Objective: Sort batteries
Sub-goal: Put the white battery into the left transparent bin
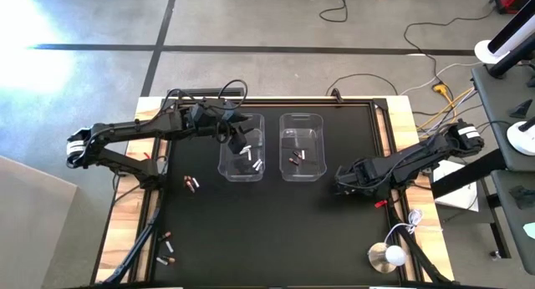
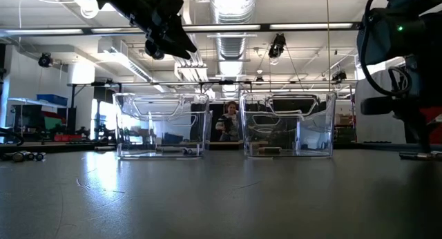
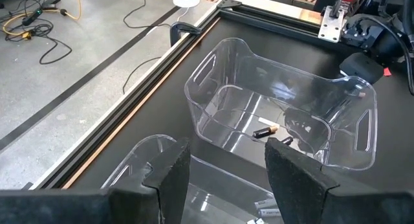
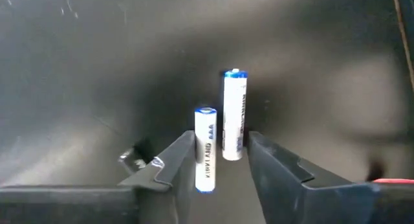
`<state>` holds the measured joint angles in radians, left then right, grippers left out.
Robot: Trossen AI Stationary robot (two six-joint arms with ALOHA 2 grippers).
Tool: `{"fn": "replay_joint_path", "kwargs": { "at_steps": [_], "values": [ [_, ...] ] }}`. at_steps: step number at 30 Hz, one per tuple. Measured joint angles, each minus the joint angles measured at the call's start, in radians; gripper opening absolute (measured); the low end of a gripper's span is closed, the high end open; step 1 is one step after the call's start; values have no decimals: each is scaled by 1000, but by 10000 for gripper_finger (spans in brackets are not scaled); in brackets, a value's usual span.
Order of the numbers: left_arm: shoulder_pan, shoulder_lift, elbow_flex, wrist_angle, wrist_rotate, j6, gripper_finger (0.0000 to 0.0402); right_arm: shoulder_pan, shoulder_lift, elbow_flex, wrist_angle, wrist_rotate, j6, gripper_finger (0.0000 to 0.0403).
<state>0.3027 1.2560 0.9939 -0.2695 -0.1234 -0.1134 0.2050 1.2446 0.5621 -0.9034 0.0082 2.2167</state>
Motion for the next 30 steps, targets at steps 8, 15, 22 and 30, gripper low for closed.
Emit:
{"fn": "replay_joint_path", "kwargs": {
  "at_steps": [8, 15, 22, 30],
  "values": [
    [0, 0, 0, 0, 0, 0, 178, 3, 0, 28, 33, -54, -63, 157],
    [0, 0, 0, 0, 0, 9, 178, 2, 0, 2, 30, -16, -20, 112],
    [0, 0, -1, 0, 0, 22, 178, 2, -1, -4, 35, -9, -16, 68],
    [0, 0, -2, 7, 32, 19, 178, 2, -1, -5, 35, -1, -55, 35]
  ]
}}
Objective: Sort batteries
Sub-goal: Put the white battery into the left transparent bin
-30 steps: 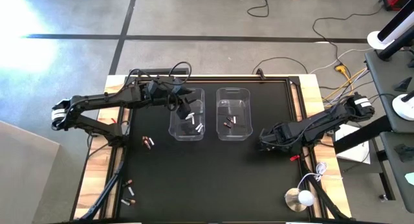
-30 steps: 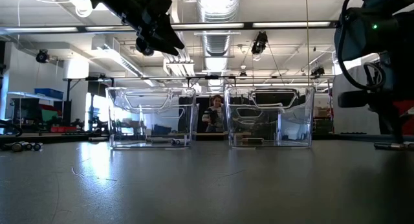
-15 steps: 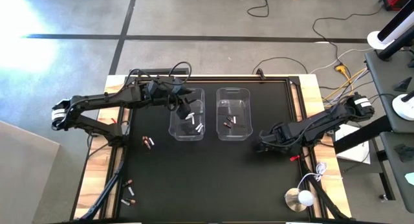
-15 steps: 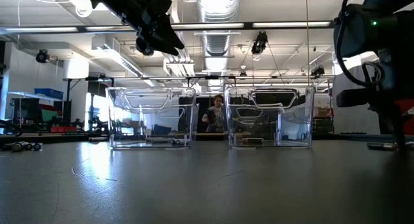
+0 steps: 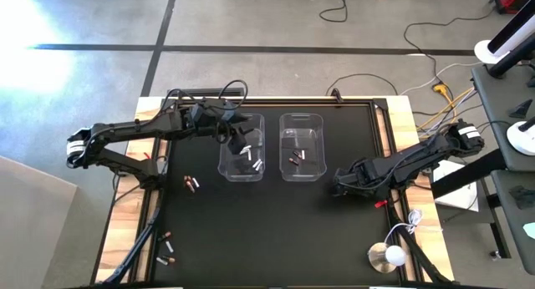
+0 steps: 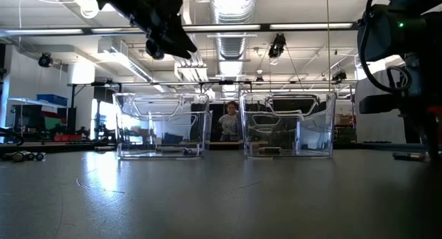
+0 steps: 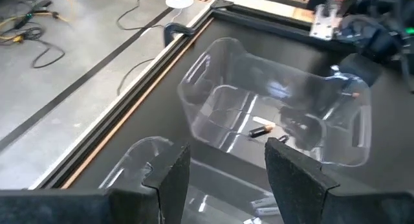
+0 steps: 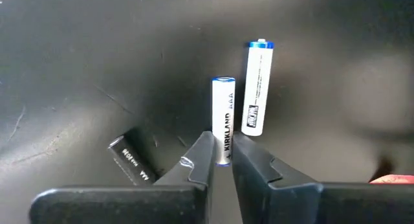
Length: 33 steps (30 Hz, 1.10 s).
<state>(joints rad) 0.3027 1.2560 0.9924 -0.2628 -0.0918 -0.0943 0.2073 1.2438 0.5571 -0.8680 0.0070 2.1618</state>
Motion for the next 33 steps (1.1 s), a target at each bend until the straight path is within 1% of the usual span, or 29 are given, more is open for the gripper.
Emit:
{"fn": "replay_joint_path", "kwargs": {
  "at_steps": [2, 5, 7, 10, 13, 15, 19, 23, 25, 27, 30, 33],
  "values": [
    [0, 0, 0, 6, 32, 0, 178, 0, 0, 7, -7, 0, -13, 32],
    [0, 0, 0, 13, 120, 0, 178, 0, -5, 46, -49, 20, -41, 31],
    [0, -1, 0, 28, 212, 6, 178, 0, -12, 97, -97, 41, -60, 31],
    [0, -3, 0, 68, 365, 7, 178, 0, -13, 207, -226, 109, -131, 30],
    [-1, -3, 0, 132, 485, 7, 178, 0, -13, 338, -285, 207, -326, 30],
    [-1, -3, 0, 194, 539, 7, 178, 0, -12, 425, -290, 282, -480, 30],
    [-1, -1, 0, 337, 591, 5, 178, 0, -12, 594, -255, 429, -754, 30],
    [-1, 0, 0, 464, 608, -42, 178, 0, -12, 751, -247, 517, -956, 29],
    [0, 5, 0, 523, 608, -73, 178, 0, -11, 813, -211, 547, -1067, 29],
    [-2, 14, 0, 579, 608, -100, 178, 0, -9, 855, -118, 559, -1199, 29],
    [-8, 34, 0, 639, 611, -127, 178, 0, -9, 876, 93, 560, -1429, 29],
    [-10, 59, 0, 678, 629, -150, 178, 0, -2, 865, 316, 516, -1610, 29]
  ]
}}
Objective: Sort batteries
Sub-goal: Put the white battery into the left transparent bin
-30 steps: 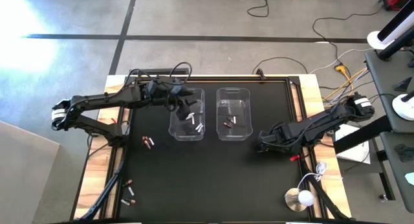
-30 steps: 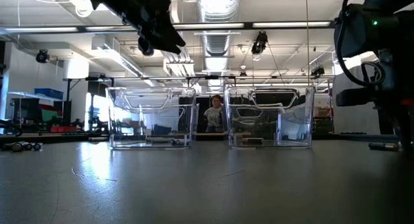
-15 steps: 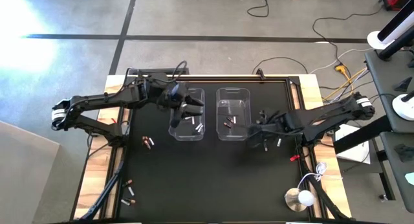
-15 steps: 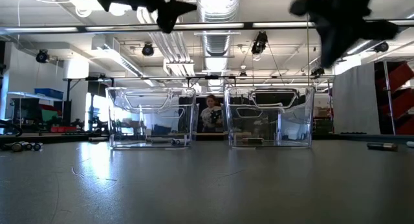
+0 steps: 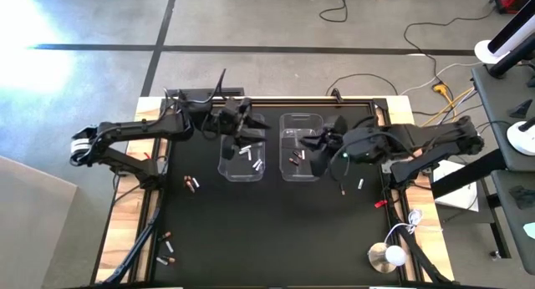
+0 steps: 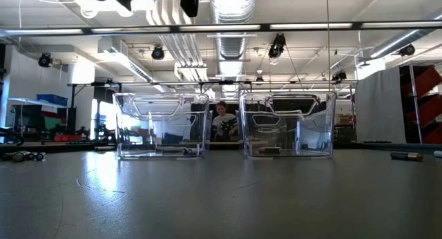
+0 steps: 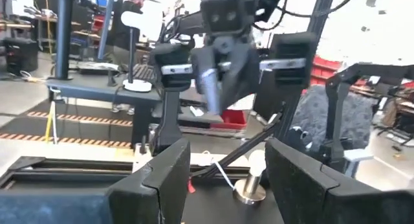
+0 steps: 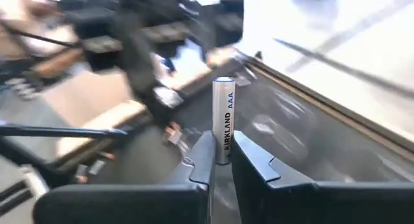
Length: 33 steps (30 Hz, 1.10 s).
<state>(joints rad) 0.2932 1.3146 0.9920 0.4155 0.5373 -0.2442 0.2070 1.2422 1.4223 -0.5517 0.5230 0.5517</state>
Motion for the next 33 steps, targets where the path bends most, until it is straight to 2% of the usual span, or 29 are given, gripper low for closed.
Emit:
{"fn": "replay_joint_path", "kwargs": {
  "at_steps": [5, 18, 23, 33],
  "values": [
    [-14, 31, 0, 80, 0, -51, 178, 0, 39, -3, 103, -35, -115, 29],
    [-73, 192, 0, 386, -1, -254, 169, -31, 118, 7, 144, -33, -118, 29],
    [-72, 204, 0, 396, -5, -271, 136, -31, 110, 10, 144, -33, -106, 29],
    [-72, 205, 0, 383, -17, -265, 16, -31, 129, 9, 149, -26, -72, 29]
  ]
}}
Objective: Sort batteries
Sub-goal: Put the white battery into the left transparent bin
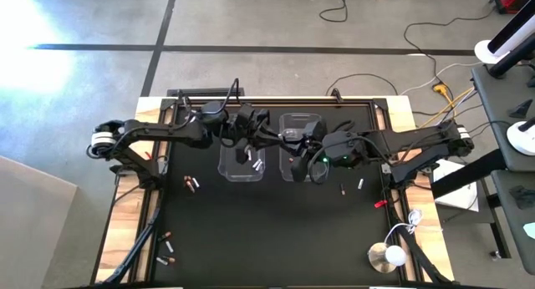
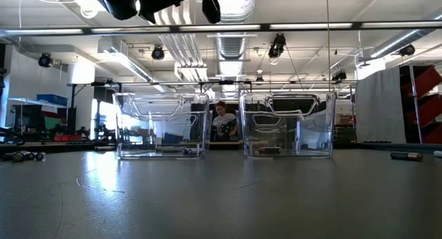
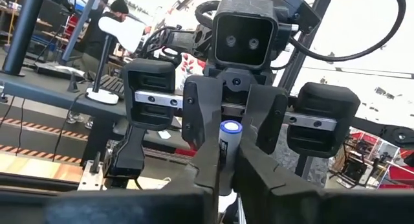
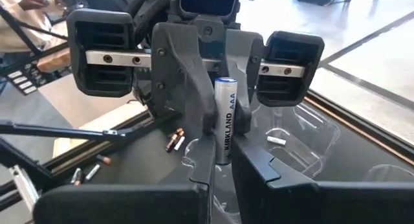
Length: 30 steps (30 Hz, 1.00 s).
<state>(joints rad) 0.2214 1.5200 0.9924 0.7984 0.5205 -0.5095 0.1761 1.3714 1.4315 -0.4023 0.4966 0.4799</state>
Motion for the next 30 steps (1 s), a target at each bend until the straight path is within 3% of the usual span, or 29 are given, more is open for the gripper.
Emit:
{"fn": "replay_joint_path", "kwargs": {
  "at_steps": [8, 14, 18, 25, 30],
  "values": [
    [1, 0, 0, -14, -1, -1, 15, 1, 6, 0, -7, 28, 51, 43],
    [2, -26, 2, -160, -62, 59, 10, 8, 8, -2, -30, 27, 86, 115],
    [1, -79, 1, -349, -106, 139, 9, 13, 0, -2, -91, 28, 136, 158],
    [2, -176, 1, -853, -329, 317, 10, 16, 1, -2, -157, 3, 215, 191],
    [3, -172, 0, -1119, -563, 313, 12, 16, 1, -2, -165, 1, 216, 187]
  ]
}}
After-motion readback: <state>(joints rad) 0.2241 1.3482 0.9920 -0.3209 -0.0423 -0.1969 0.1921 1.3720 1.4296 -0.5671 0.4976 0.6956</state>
